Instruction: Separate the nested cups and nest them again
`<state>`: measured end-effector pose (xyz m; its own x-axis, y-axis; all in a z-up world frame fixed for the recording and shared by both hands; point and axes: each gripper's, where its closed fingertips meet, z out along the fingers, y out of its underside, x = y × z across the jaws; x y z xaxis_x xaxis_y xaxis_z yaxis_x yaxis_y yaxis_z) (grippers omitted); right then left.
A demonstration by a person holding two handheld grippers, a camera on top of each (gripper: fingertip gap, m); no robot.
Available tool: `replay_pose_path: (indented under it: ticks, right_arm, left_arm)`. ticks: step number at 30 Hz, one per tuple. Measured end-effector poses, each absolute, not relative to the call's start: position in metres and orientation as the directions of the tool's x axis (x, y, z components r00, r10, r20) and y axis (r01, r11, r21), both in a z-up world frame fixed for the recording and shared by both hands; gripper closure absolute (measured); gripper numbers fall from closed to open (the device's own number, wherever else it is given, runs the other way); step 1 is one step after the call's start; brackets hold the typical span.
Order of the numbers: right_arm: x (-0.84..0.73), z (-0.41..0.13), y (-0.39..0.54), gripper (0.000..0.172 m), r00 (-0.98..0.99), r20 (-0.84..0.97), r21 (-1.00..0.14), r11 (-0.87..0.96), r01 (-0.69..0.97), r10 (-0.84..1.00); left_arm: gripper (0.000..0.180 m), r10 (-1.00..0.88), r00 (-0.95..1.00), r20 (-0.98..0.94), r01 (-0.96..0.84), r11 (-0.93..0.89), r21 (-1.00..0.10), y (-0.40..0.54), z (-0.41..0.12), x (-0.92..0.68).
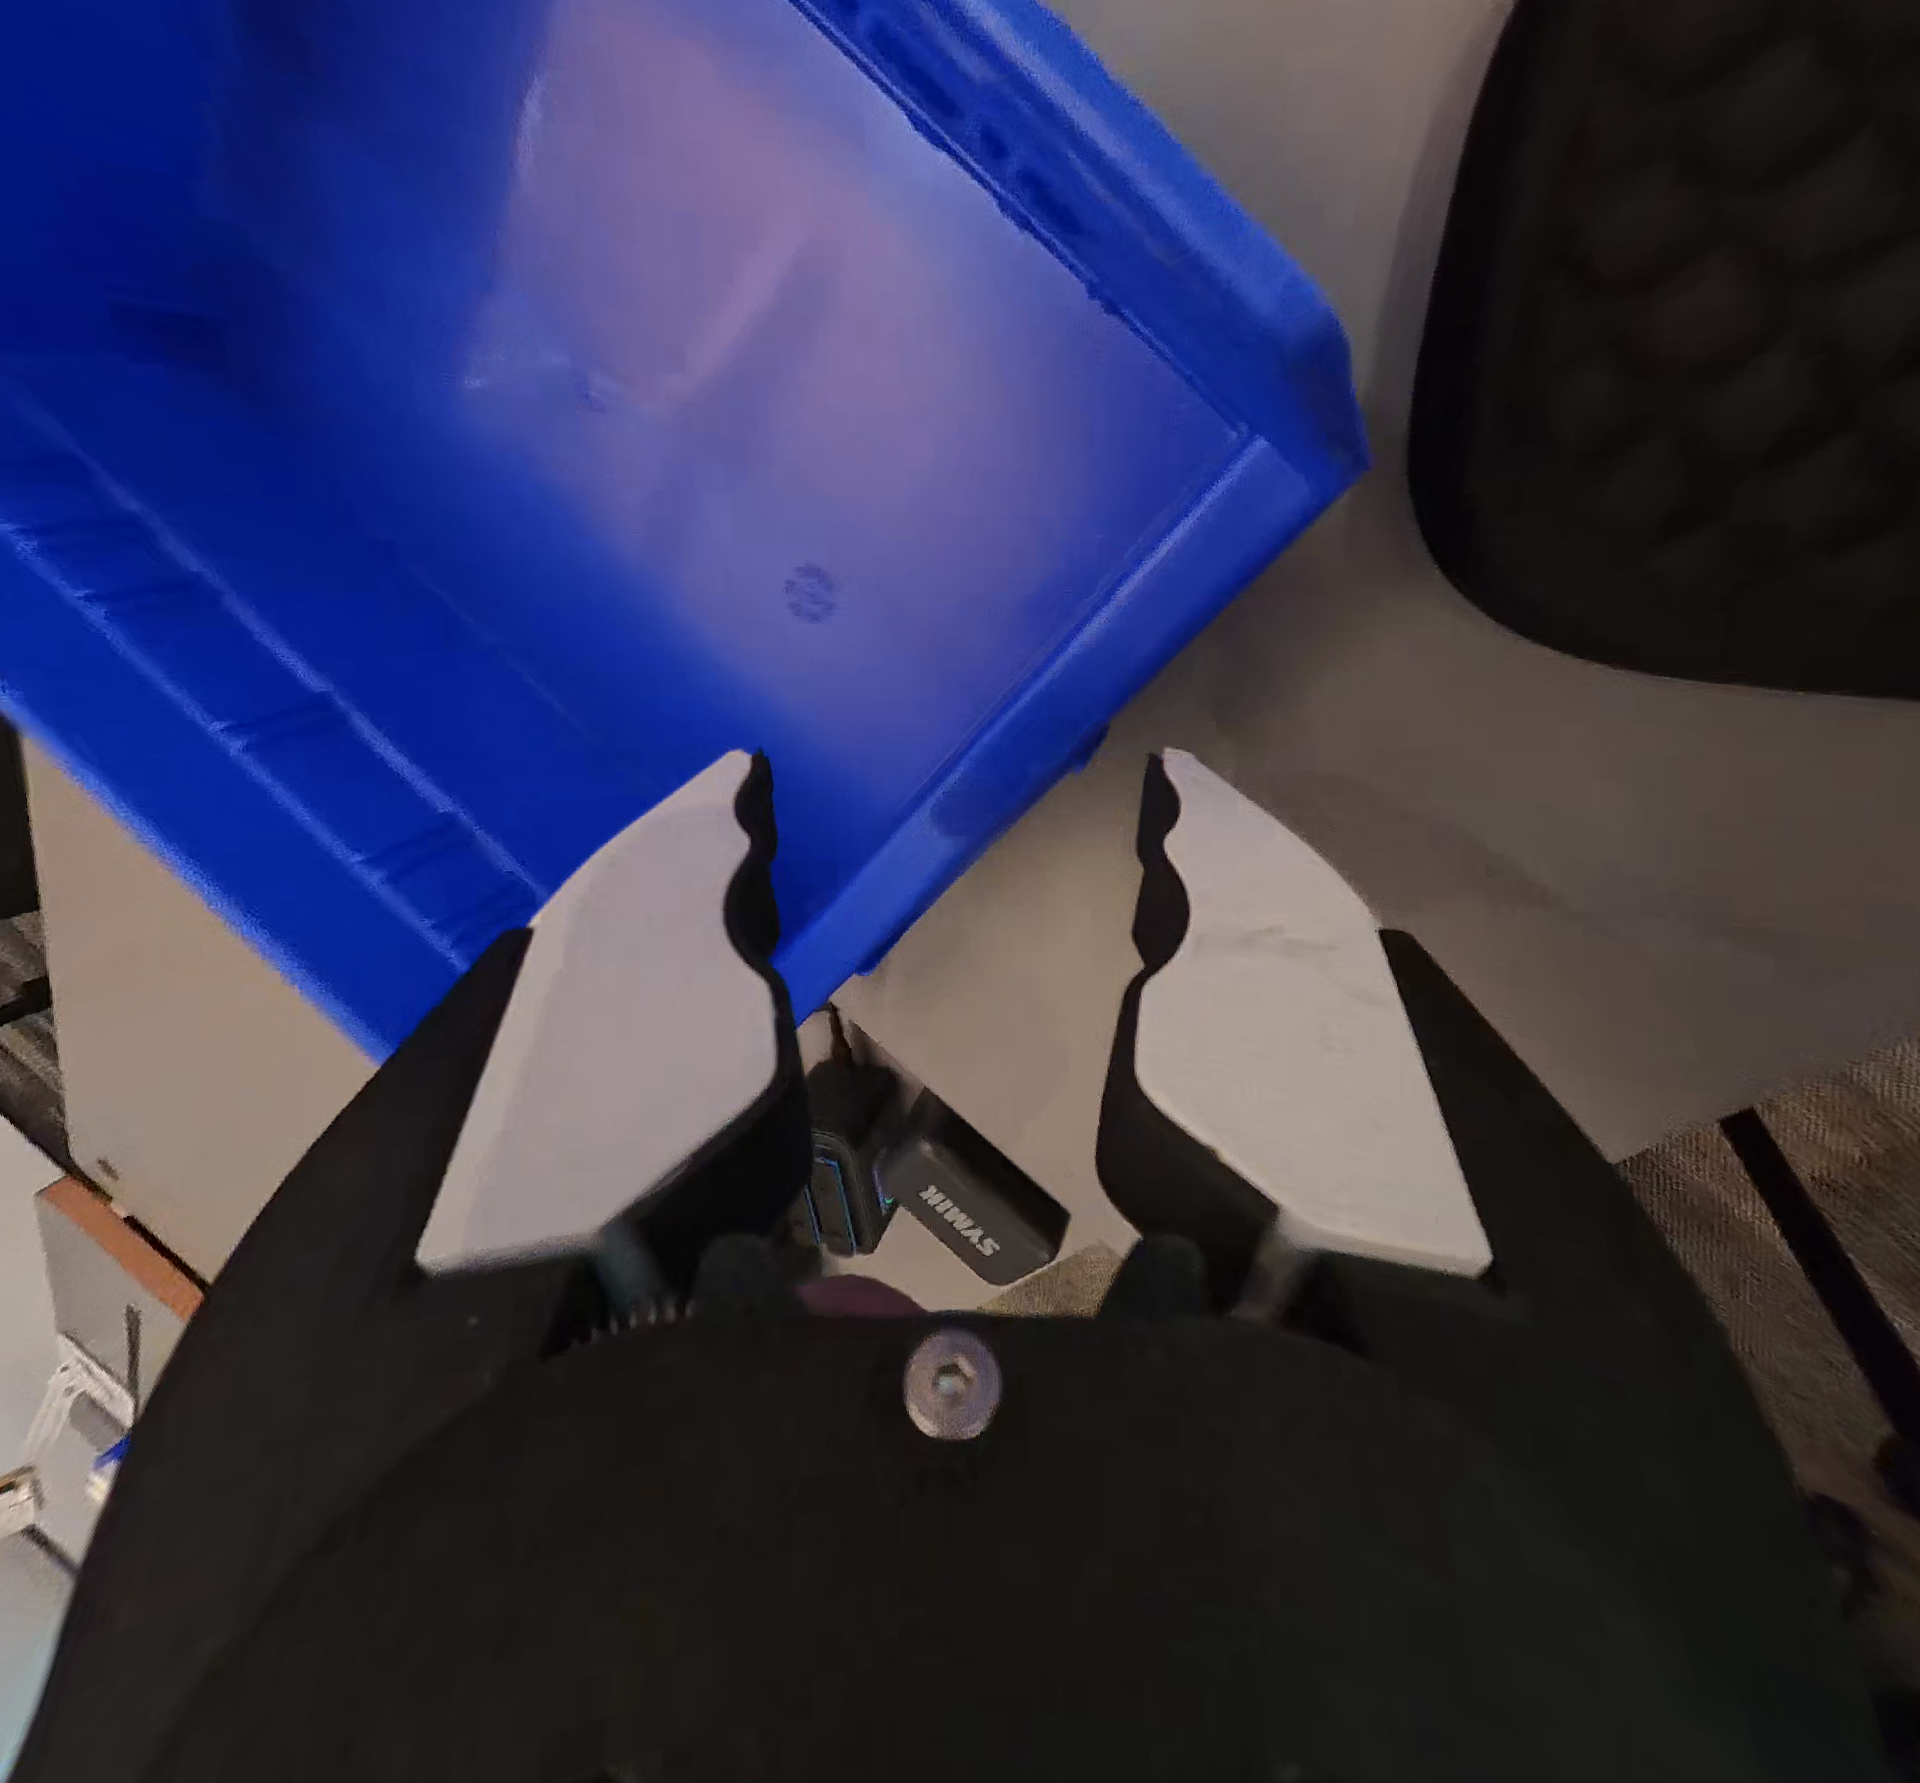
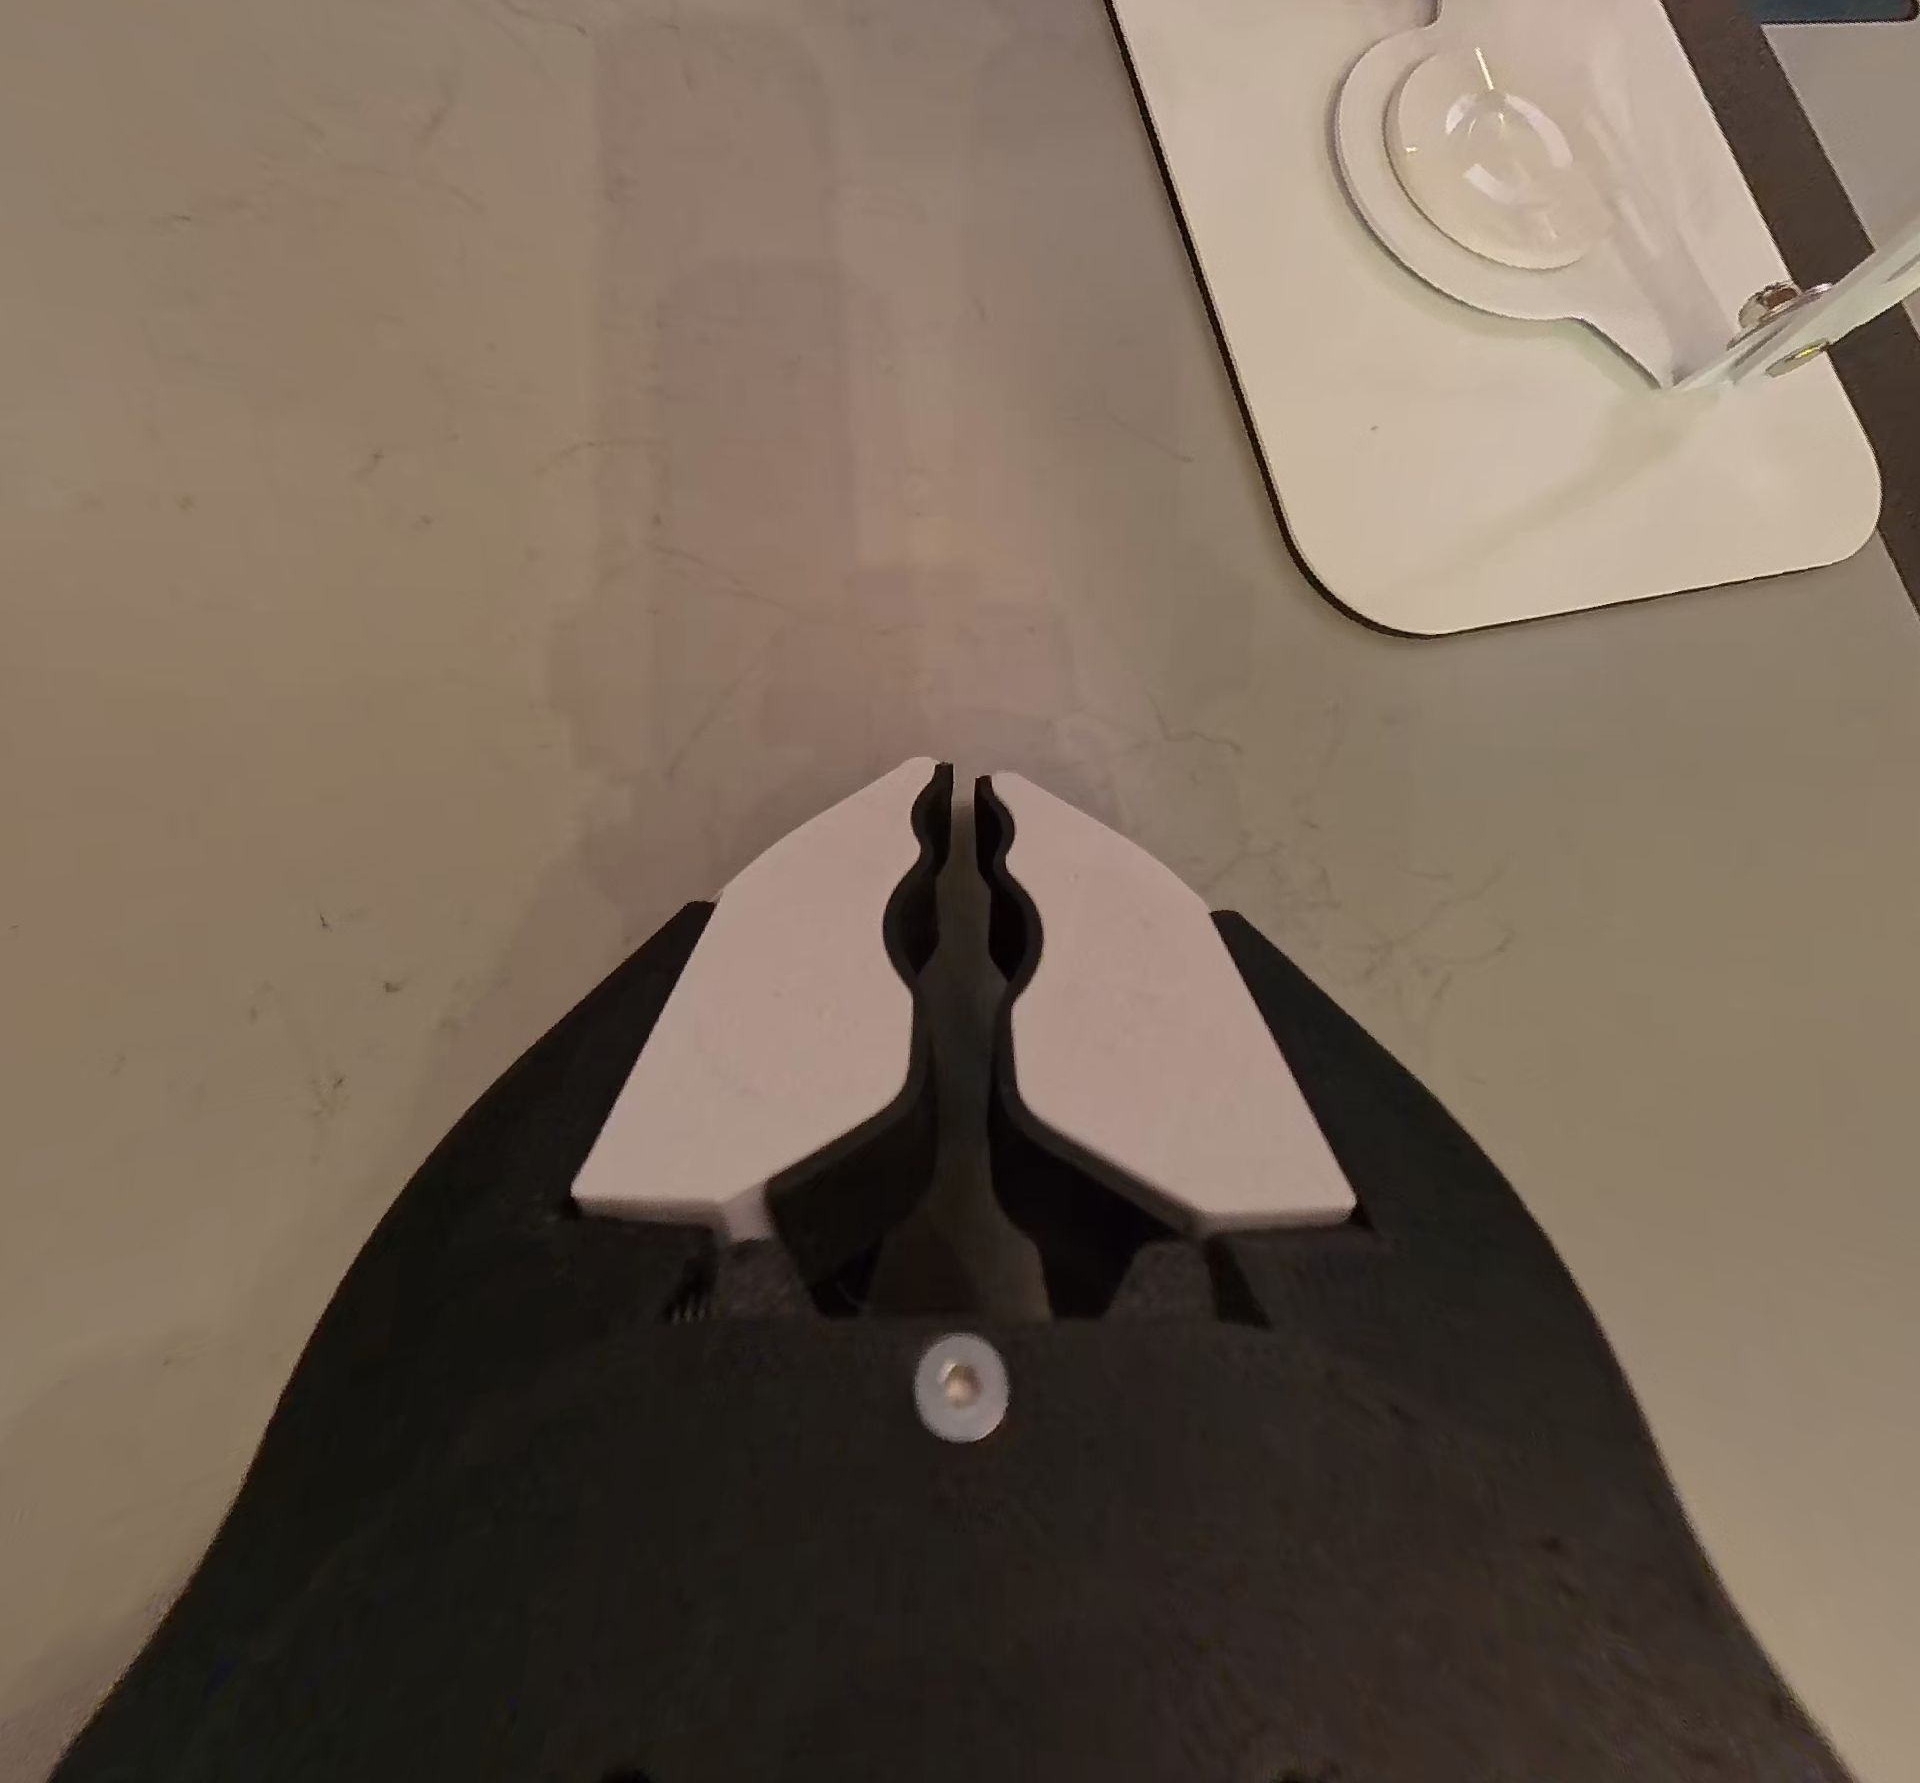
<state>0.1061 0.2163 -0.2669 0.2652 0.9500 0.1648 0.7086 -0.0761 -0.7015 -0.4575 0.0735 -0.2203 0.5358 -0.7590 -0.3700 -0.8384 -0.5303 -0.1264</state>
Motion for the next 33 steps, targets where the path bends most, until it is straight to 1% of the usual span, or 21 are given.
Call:
replay_pose_path:
  ticks: [1,5,6,7,8,9,11,14,17,21,29,33]
  right_arm:
    - [0.106,-0.267,0.216,0.168,0.266,0.164,-0.702,-0.077,0.708,0.95]
    - [0.105,-0.267,0.217,0.168,0.266,0.162,-0.702,-0.078,0.708,0.95]
    - [0.105,-0.267,0.217,0.168,0.266,0.162,-0.702,-0.078,0.707,0.95]
    - [0.105,-0.267,0.217,0.168,0.266,0.162,-0.703,-0.078,0.707,0.95]
    - [0.105,-0.267,0.216,0.168,0.266,0.162,-0.703,-0.078,0.707,0.95]
    - [0.105,-0.267,0.216,0.168,0.266,0.162,-0.703,-0.078,0.707,0.95]
    - [0.106,-0.267,0.216,0.168,0.264,0.161,-0.703,-0.077,0.707,0.951]
    - [0.106,-0.267,0.216,0.168,0.261,0.162,-0.703,-0.075,0.708,0.952]
    - [0.106,-0.267,0.215,0.168,0.259,0.163,-0.701,-0.072,0.709,0.952]
    - [0.106,-0.267,0.215,0.168,0.257,0.164,-0.701,-0.071,0.71,0.952]
    - [0.105,-0.267,0.214,0.168,0.251,0.168,-0.698,-0.065,0.713,0.953]
    - [0.104,-0.267,0.213,0.168,0.244,0.17,-0.696,-0.059,0.716,0.955]
  left_arm:
    - [0.113,-0.77,0.527,-0.36,-0.843,-0.529,-0.102,0.071,-0.227,-0.46]
    - [0.116,-0.804,0.51,-0.307,-0.852,-0.522,-0.048,0.067,-0.253,-0.463]
    - [0.117,-0.813,0.498,-0.303,-0.855,-0.518,-0.017,0.066,-0.26,-0.466]
    - [0.12,-0.821,0.486,-0.298,-0.858,-0.513,0.014,0.065,-0.267,-0.468]
    - [0.126,-0.823,0.484,-0.298,-0.86,-0.51,0.011,0.067,-0.27,-0.466]
    - [0.132,-0.822,0.49,-0.292,-0.861,-0.508,-0.016,0.07,-0.27,-0.461]
    - [0.143,-0.823,0.46,-0.332,-0.866,-0.498,0.035,0.074,-0.271,-0.466]
    - [0.144,-0.817,0.463,-0.343,-0.859,-0.509,0.055,0.076,-0.27,-0.466]
    - [0.145,-0.811,0.473,-0.344,-0.852,-0.521,0.057,0.072,-0.269,-0.467]
    - [0.146,-0.782,0.507,-0.362,-0.833,-0.553,0.028,0.066,-0.263,-0.465]
    - [0.149,-0.741,0.543,-0.395,-0.819,-0.571,-0.056,0.045,-0.227,-0.438]
    - [0.15,-0.74,0.535,-0.407,-0.826,-0.559,-0.068,0.03,-0.215,-0.42]
